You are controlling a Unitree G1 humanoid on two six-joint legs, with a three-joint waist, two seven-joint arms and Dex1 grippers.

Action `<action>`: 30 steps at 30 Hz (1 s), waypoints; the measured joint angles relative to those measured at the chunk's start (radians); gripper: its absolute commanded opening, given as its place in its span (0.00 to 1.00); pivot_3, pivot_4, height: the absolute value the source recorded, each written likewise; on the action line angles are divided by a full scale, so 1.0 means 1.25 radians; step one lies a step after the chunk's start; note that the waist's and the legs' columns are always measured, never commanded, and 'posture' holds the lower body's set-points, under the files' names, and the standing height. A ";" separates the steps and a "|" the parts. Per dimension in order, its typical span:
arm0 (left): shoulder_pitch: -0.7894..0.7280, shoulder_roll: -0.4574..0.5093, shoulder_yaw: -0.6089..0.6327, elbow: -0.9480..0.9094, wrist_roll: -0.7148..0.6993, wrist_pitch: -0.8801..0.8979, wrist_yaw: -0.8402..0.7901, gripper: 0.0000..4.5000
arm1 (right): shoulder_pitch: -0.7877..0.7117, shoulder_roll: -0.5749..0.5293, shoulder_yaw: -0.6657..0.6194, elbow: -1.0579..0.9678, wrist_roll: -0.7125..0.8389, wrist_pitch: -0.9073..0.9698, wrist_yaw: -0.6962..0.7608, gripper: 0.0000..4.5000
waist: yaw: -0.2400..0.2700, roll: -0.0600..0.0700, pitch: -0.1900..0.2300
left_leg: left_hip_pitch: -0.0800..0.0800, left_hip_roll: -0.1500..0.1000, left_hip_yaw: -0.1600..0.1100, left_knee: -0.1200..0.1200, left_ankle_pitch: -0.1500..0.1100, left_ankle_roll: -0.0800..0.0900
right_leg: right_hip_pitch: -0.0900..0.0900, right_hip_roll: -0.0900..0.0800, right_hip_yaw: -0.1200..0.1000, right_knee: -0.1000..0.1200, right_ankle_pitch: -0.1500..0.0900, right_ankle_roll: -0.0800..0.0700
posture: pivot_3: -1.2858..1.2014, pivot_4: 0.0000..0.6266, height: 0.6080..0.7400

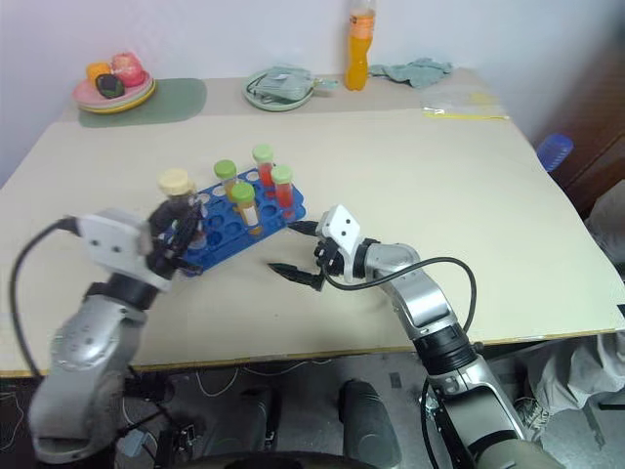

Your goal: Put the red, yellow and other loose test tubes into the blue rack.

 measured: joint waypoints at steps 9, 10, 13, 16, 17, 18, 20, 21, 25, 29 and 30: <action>-0.056 -0.023 -0.070 0.171 0.136 -0.090 0.081 0.17 | 0.029 0.024 -0.002 -0.009 -0.007 0.001 -0.047 1.00 | 0.004 0.000 0.000 | -0.001 0.001 0.000 0.000 0.000 0.000 | 0.000 0.001 0.000 -0.001 0.000 0.000 | 0.52 0.24 1.00; -0.066 -0.026 -0.070 0.180 0.139 -0.092 0.083 0.17 | 0.032 0.026 -0.002 -0.012 -0.007 0.001 -0.051 1.00 | 0.004 0.000 0.000 | -0.001 0.001 0.000 0.000 0.000 0.000 | 0.000 0.001 0.000 -0.001 0.000 0.000 | 0.52 0.24 1.00; -0.080 -0.035 -0.072 0.198 0.148 -0.102 0.087 0.17 | 0.041 0.028 -0.001 -0.027 -0.007 0.002 -0.063 1.00 | 0.003 0.000 0.000 | -0.001 0.001 0.000 0.000 0.000 0.000 | 0.000 0.001 0.000 -0.001 0.000 0.000 | 0.52 0.24 1.00; -0.080 -0.040 -0.071 0.219 0.154 -0.103 0.092 0.17 | 0.048 0.029 -0.001 -0.029 -0.008 0.002 -0.070 1.00 | 0.003 0.000 0.000 | -0.001 0.001 0.000 0.000 0.000 0.000 | 0.000 0.001 0.000 -0.001 0.000 0.000 | 0.52 0.24 1.00; -0.079 -0.044 -0.070 0.222 0.153 -0.103 0.094 0.17 | 0.048 0.031 -0.001 -0.029 -0.008 0.002 -0.071 1.00 | 0.003 0.000 0.000 | -0.001 0.001 0.000 0.000 0.000 0.000 | 0.000 0.001 0.000 -0.001 0.000 0.000 | 0.52 0.24 1.00; -0.079 -0.048 -0.069 0.223 0.152 -0.103 0.095 0.17 | 0.048 0.033 -0.001 -0.029 -0.008 0.002 -0.073 1.00 | 0.003 0.000 0.000 | -0.001 0.001 0.000 0.000 0.000 0.000 | 0.000 0.001 0.000 -0.001 0.000 0.000 | 0.52 0.24 1.00; -0.079 -0.056 -0.068 0.224 0.152 -0.101 0.099 0.17 | 0.048 0.038 0.000 -0.029 -0.008 0.002 -0.076 1.00 | 0.003 0.000 0.000 | -0.001 0.001 0.000 0.000 0.000 0.000 | 0.000 0.001 0.000 -0.001 0.000 0.000 | 0.52 0.24 1.00; -0.079 -0.056 -0.068 0.225 0.153 -0.101 0.099 0.17 | 0.048 0.039 0.000 -0.029 -0.008 0.002 -0.076 1.00 | 0.003 0.000 0.000 | -0.001 0.001 0.000 0.000 0.000 0.000 | 0.000 0.001 0.000 -0.001 0.000 0.000 | 0.52 0.24 1.00; -0.076 -0.062 -0.067 0.225 0.152 -0.103 0.100 0.17 | 0.048 0.043 0.000 -0.029 -0.008 0.002 -0.076 1.00 | 0.003 0.000 0.000 | -0.001 0.001 0.000 0.000 0.000 0.000 | 0.000 0.001 0.000 -0.001 0.000 0.000 | 0.52 0.24 1.00; -0.075 -0.085 -0.052 0.243 0.129 -0.131 0.099 0.17 | 0.048 0.053 0.001 -0.029 -0.008 0.002 -0.076 1.00 | 0.004 0.000 0.000 | -0.001 0.001 0.000 0.000 0.000 0.000 | 0.000 0.001 0.000 -0.001 0.000 0.000 | 0.52 0.24 1.00; -0.075 -0.090 -0.047 0.248 0.120 -0.140 0.097 0.17 | 0.048 0.054 0.001 -0.029 -0.009 0.002 -0.076 1.00 | 0.004 0.000 0.000 | -0.001 0.001 0.000 0.000 0.000 0.000 | 0.000 0.001 0.000 -0.001 0.000 0.000 | 0.52 0.24 1.00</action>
